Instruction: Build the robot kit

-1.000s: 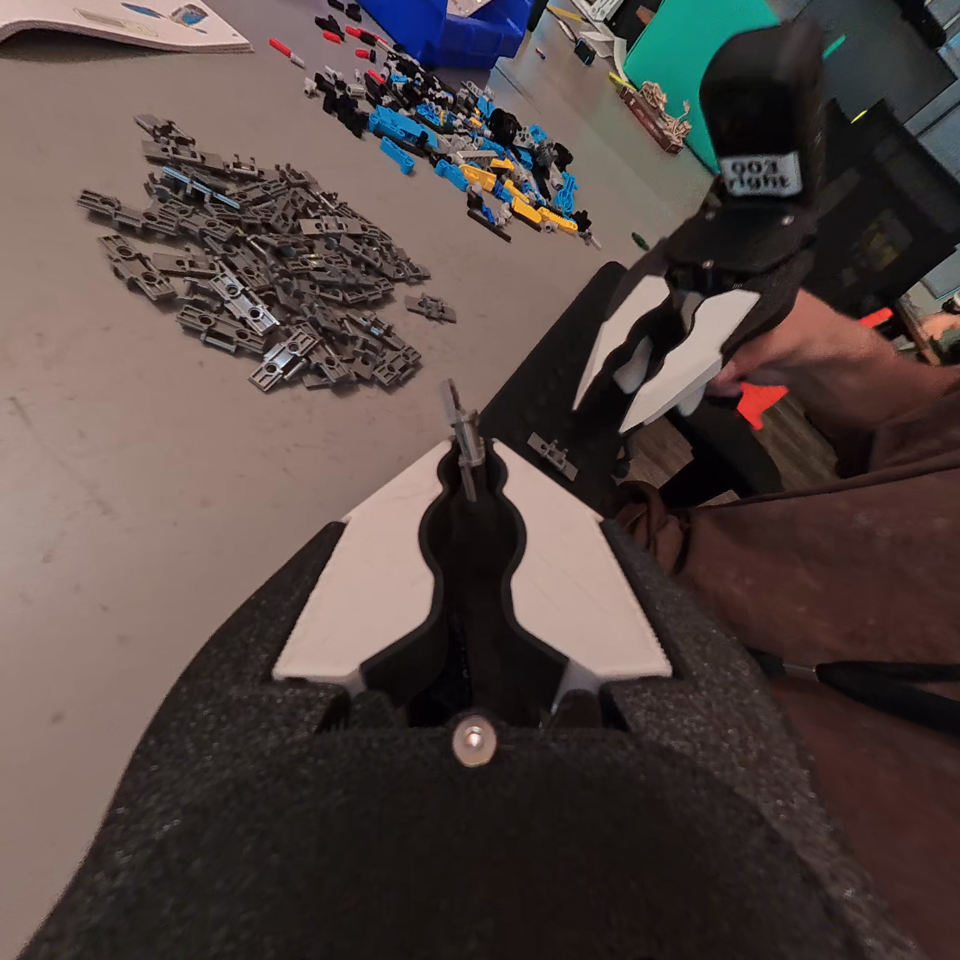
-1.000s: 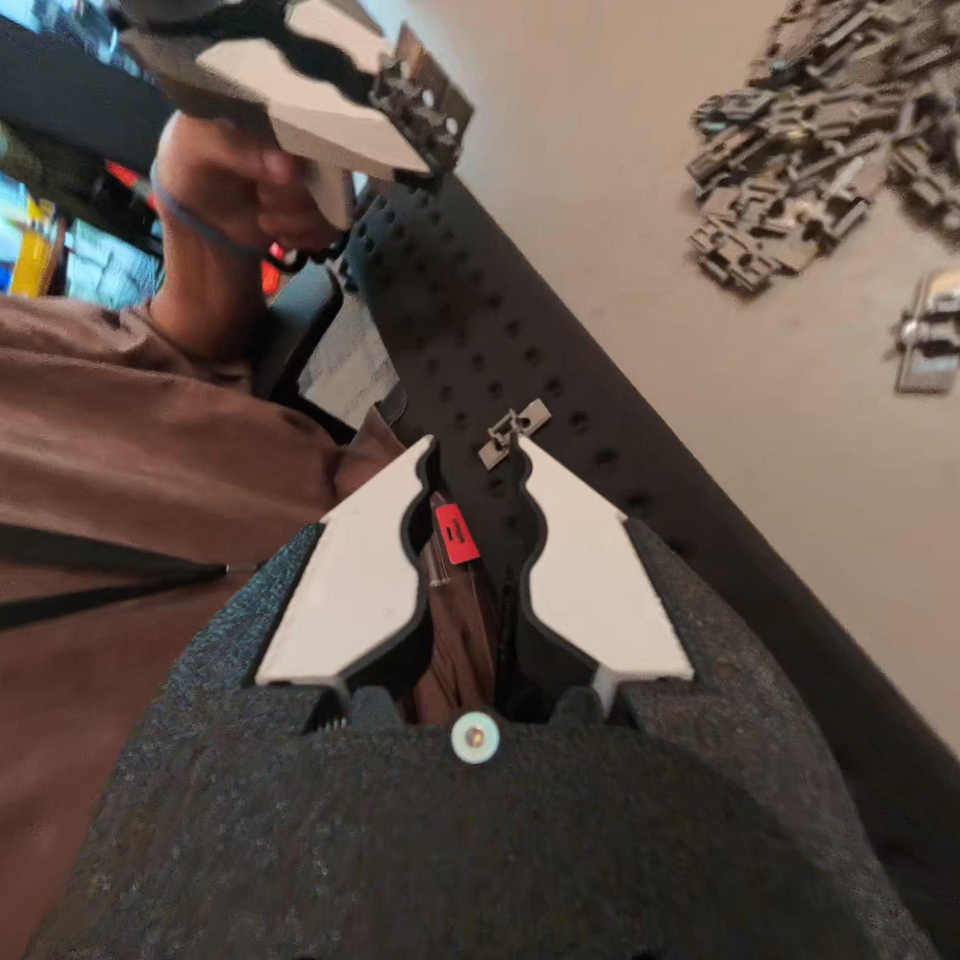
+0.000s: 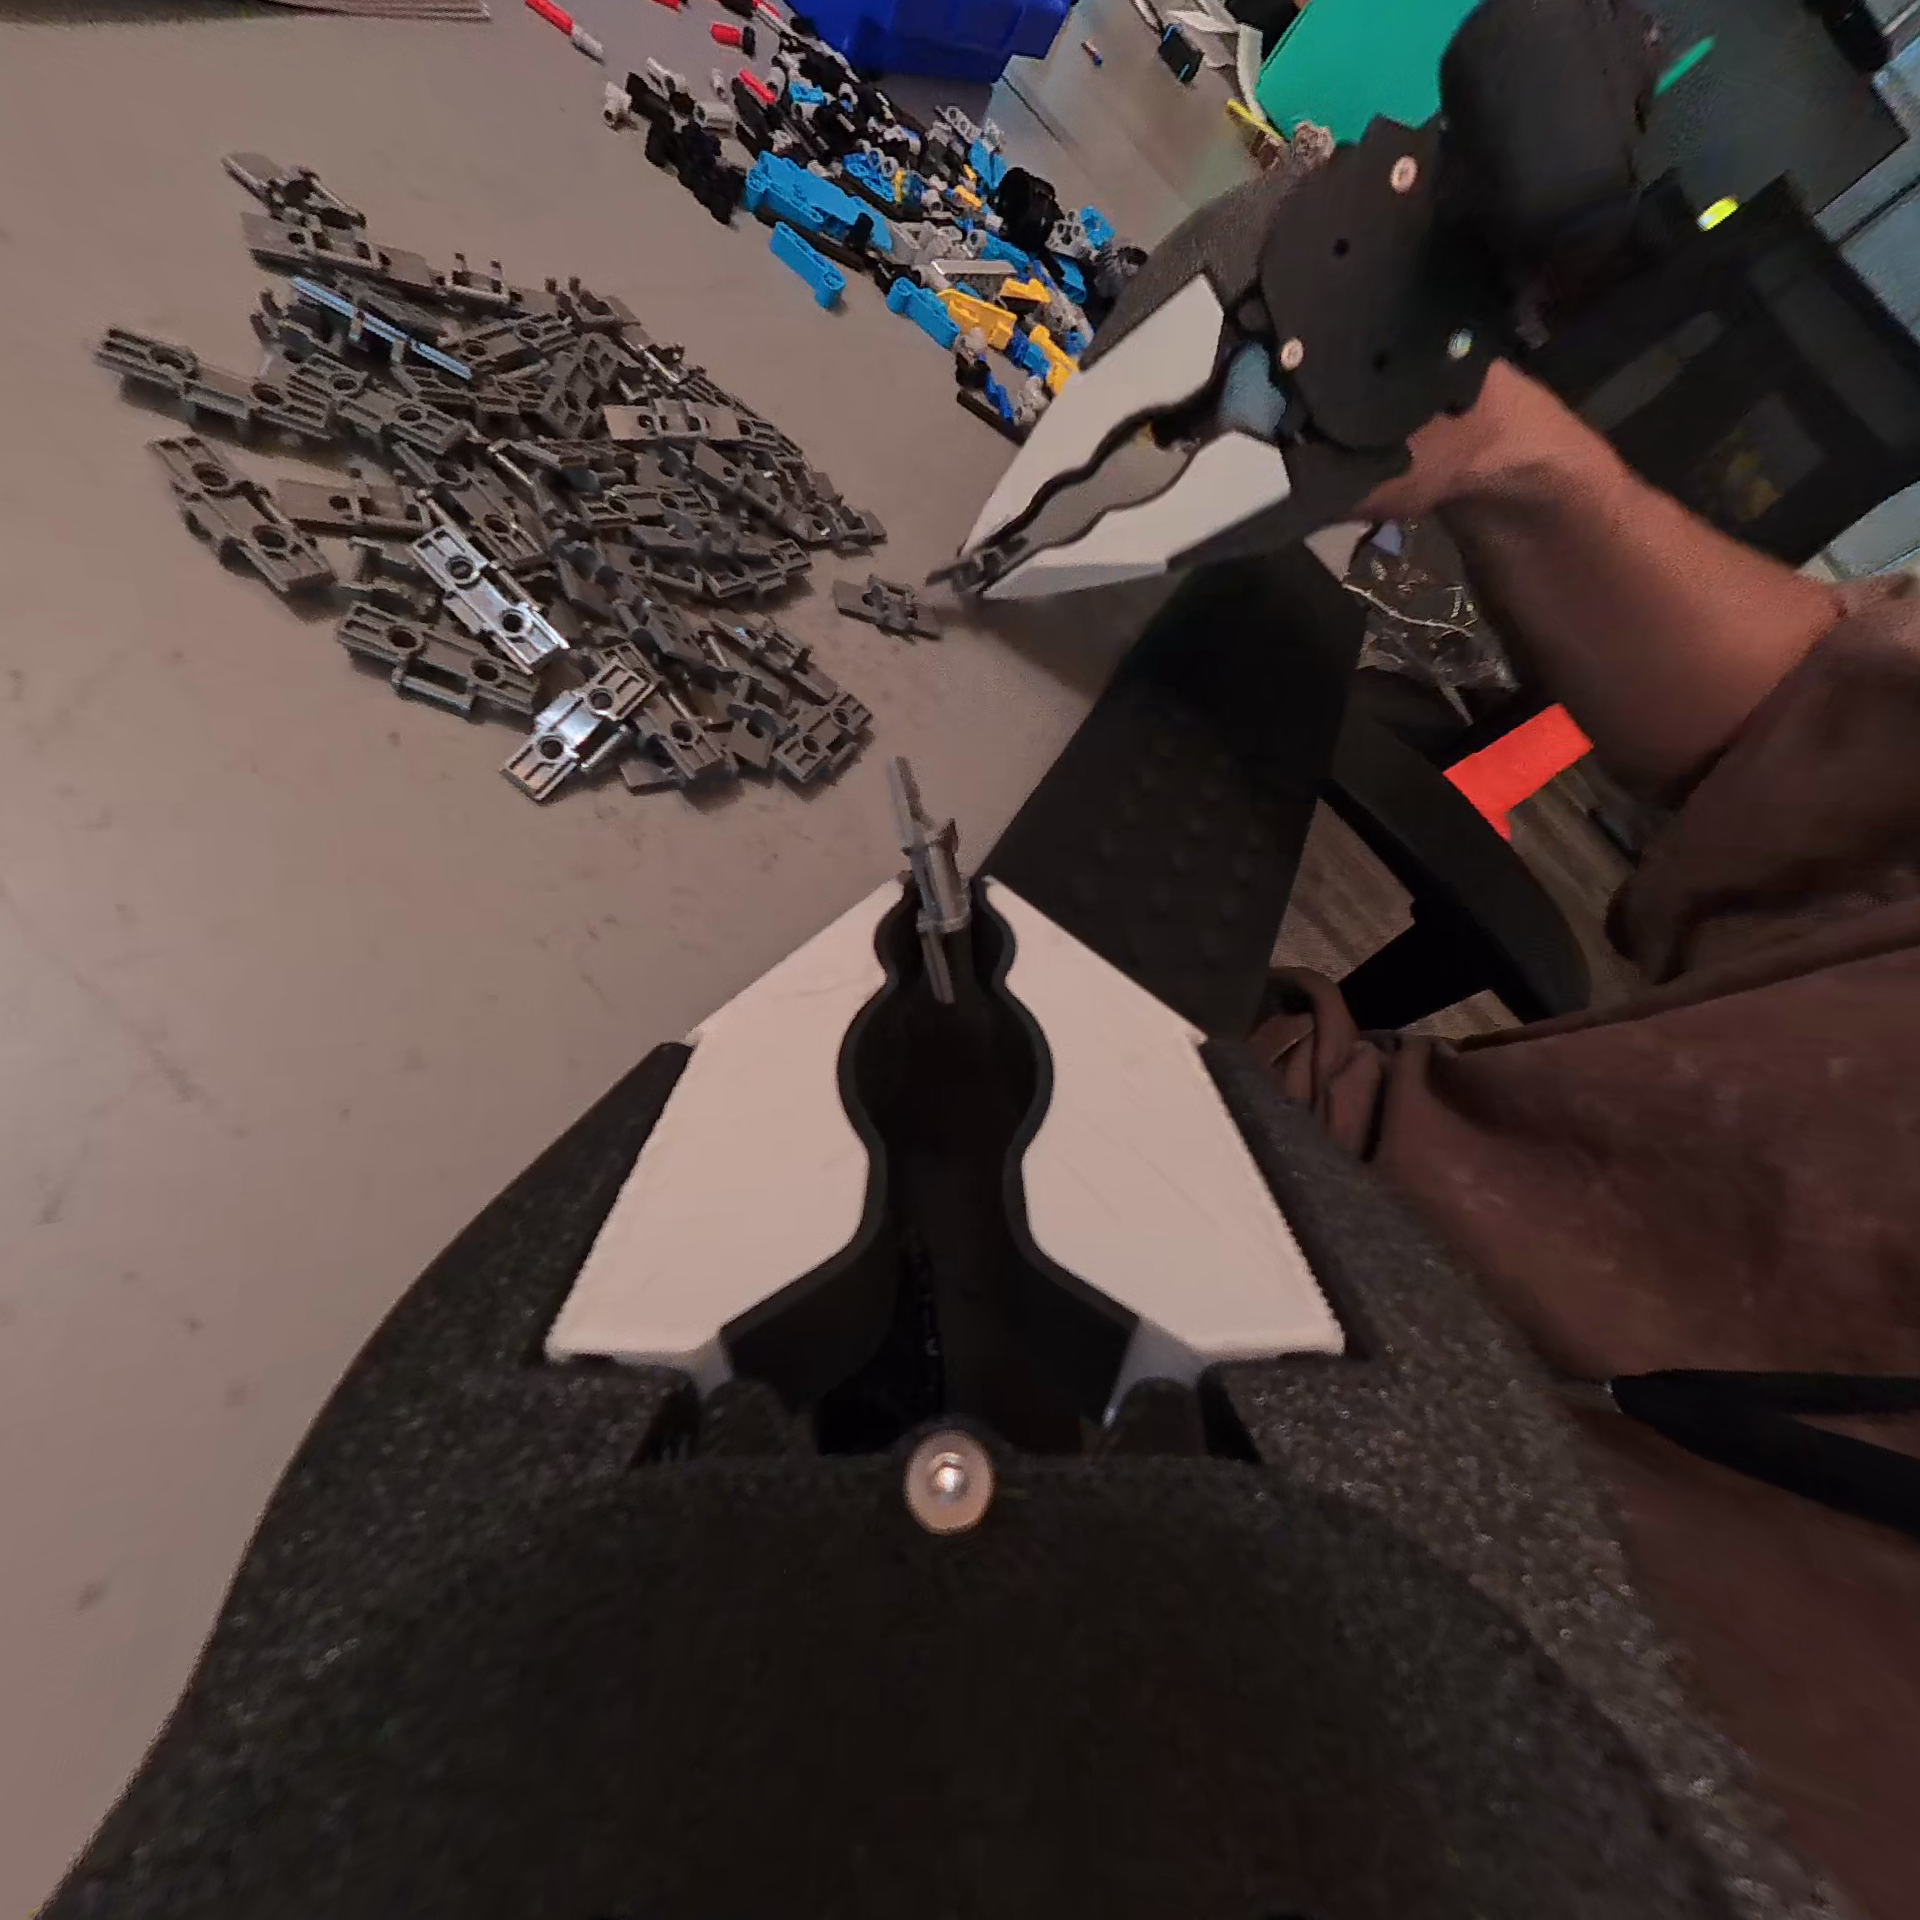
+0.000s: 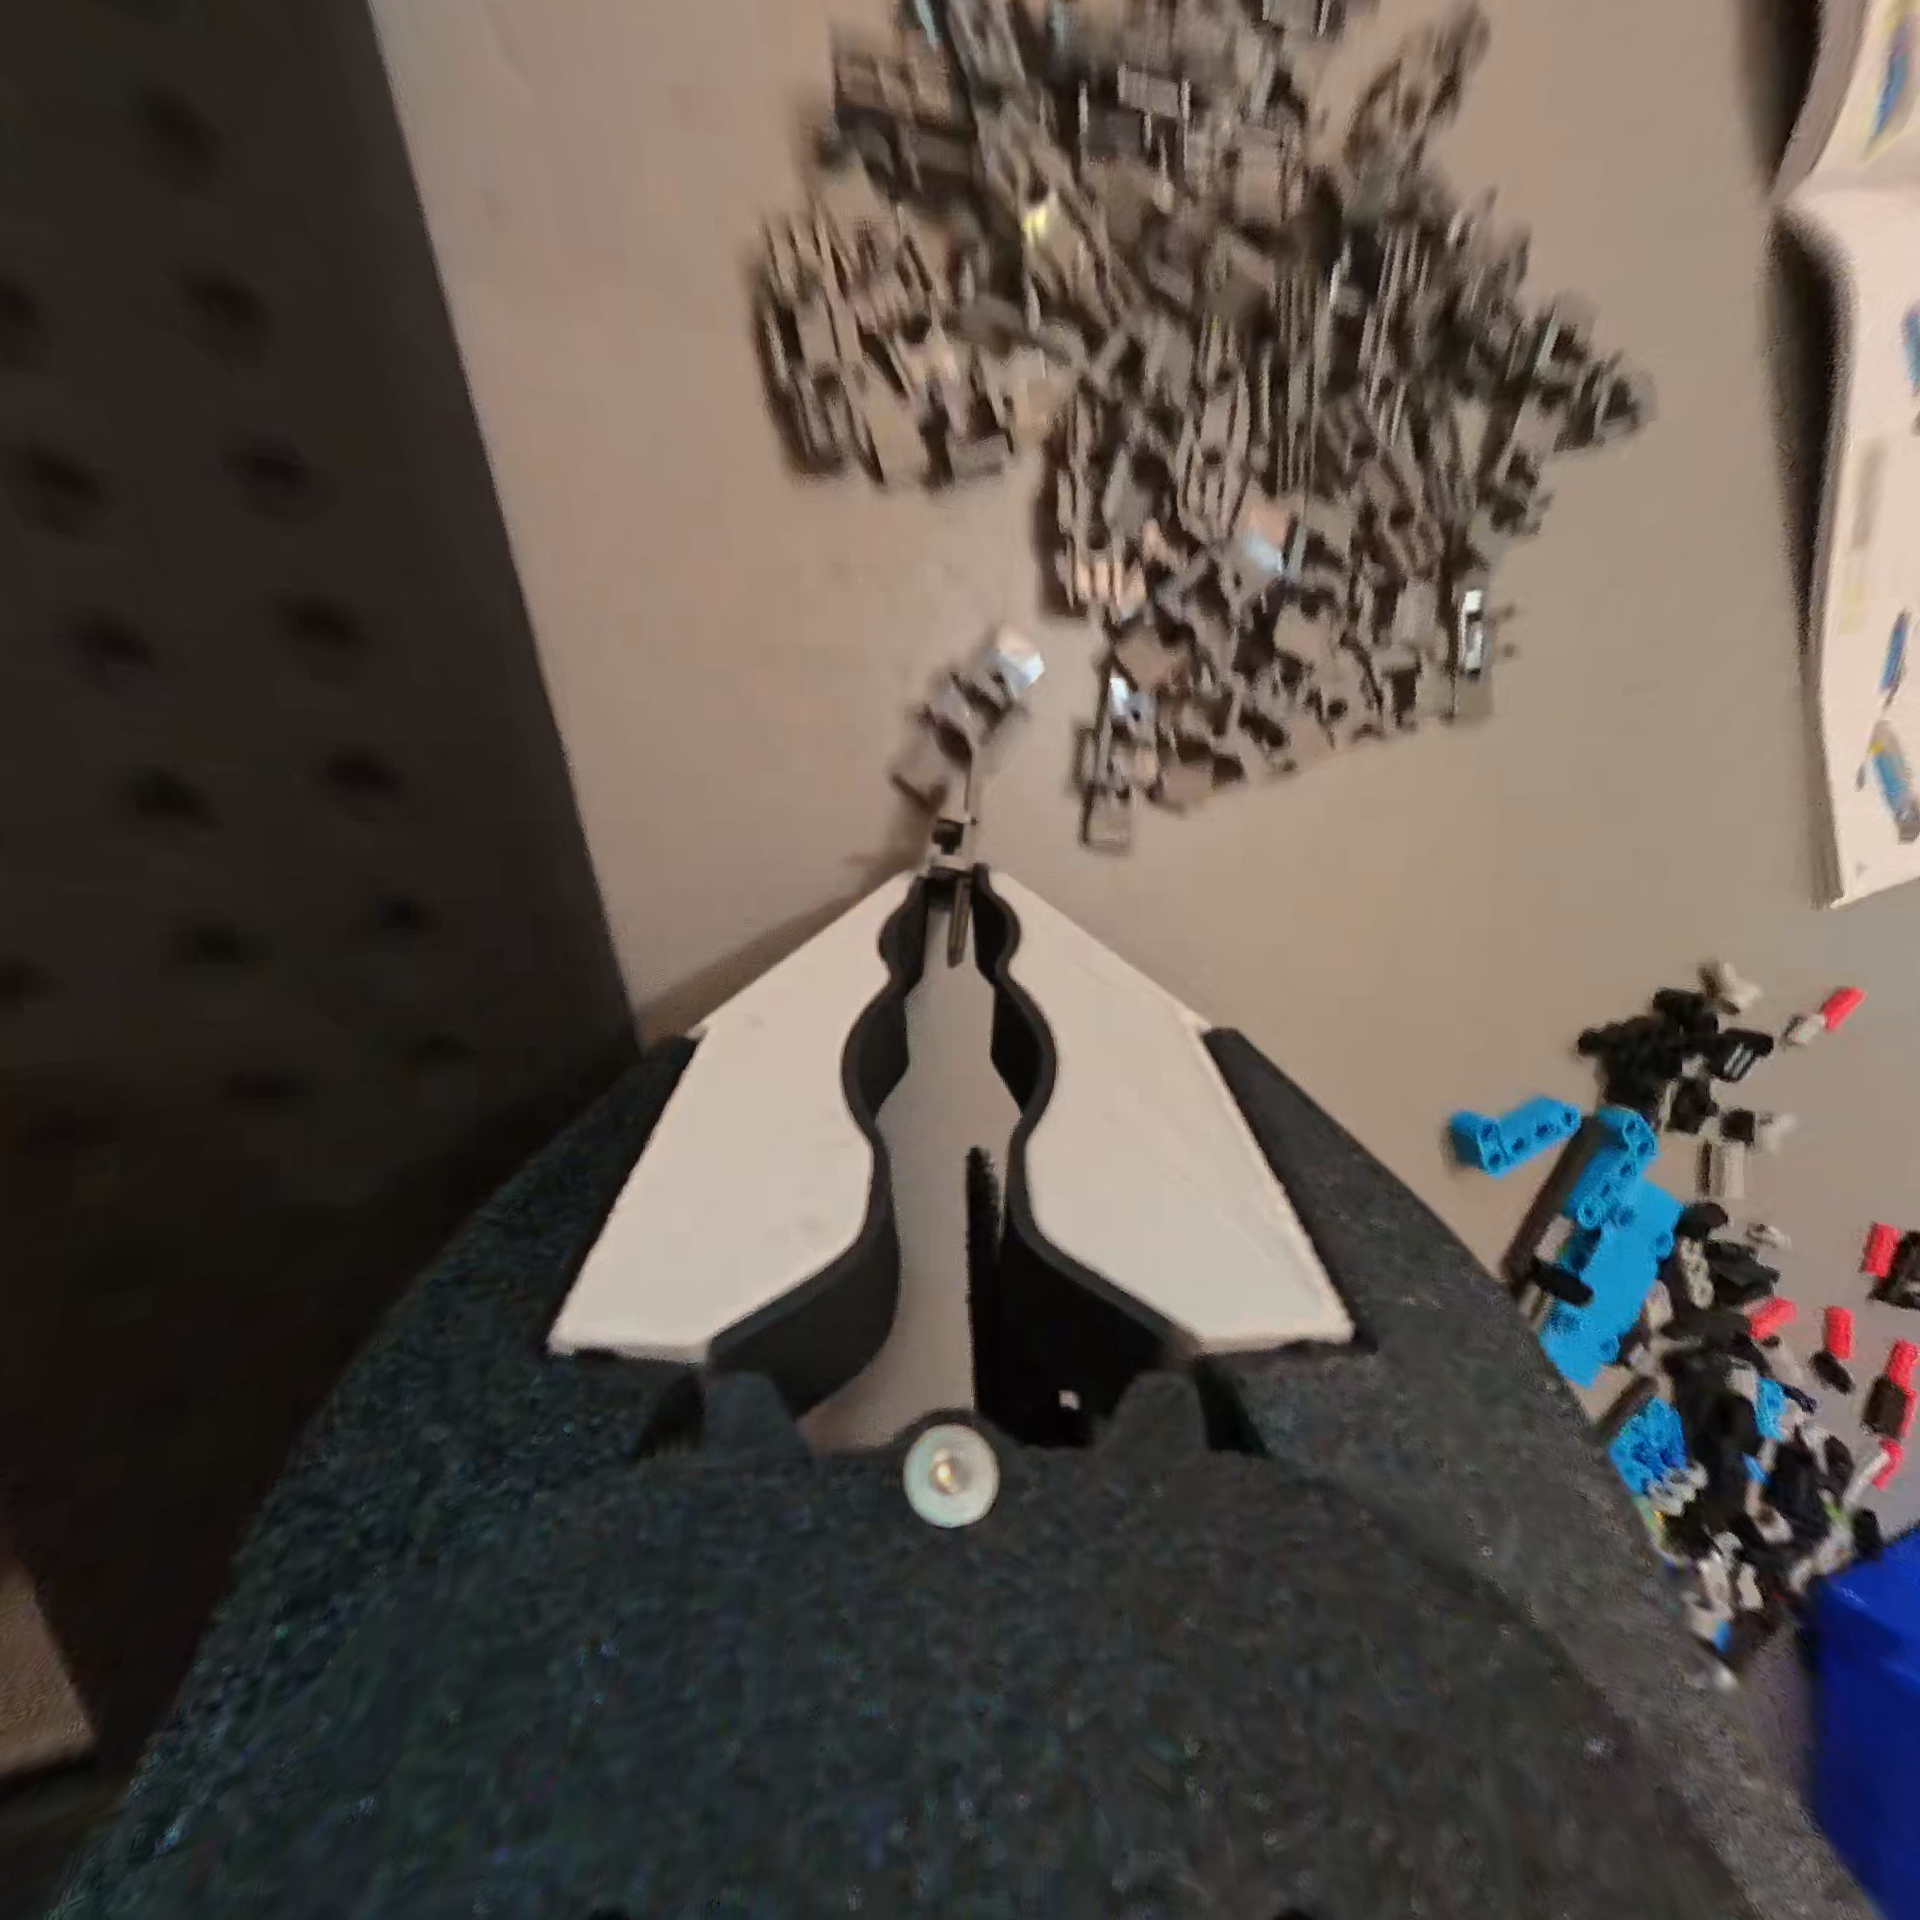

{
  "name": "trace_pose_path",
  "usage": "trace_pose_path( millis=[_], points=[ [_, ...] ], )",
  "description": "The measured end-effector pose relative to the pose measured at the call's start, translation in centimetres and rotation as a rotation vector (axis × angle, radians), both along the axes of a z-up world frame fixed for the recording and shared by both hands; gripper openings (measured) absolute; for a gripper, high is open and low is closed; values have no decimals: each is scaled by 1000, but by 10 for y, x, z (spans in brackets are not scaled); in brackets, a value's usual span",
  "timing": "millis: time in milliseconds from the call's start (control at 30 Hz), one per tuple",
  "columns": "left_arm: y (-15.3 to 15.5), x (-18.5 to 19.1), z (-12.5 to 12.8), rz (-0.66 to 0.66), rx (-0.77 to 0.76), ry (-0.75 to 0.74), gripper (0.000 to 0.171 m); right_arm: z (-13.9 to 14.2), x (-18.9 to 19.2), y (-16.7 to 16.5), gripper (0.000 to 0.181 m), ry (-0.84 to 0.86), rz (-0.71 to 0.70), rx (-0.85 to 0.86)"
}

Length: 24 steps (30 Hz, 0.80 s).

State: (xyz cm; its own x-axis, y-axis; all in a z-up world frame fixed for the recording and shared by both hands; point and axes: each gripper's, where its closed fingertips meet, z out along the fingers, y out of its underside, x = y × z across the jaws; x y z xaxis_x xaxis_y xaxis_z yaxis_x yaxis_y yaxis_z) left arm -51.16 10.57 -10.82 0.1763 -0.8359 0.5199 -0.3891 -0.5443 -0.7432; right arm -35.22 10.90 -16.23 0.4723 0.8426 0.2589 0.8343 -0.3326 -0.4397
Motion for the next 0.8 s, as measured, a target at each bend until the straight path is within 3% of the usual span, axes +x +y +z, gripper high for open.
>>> trace_pose_path(
  millis=[267,800],
  points=[
    [2,2,-4,4,36,30,8,-6,40,-4,9,-28,22,-115],
    [-2,3,-2,-15,41,23,8,1,41,-12,10,51,-49,-221]
  ],
)
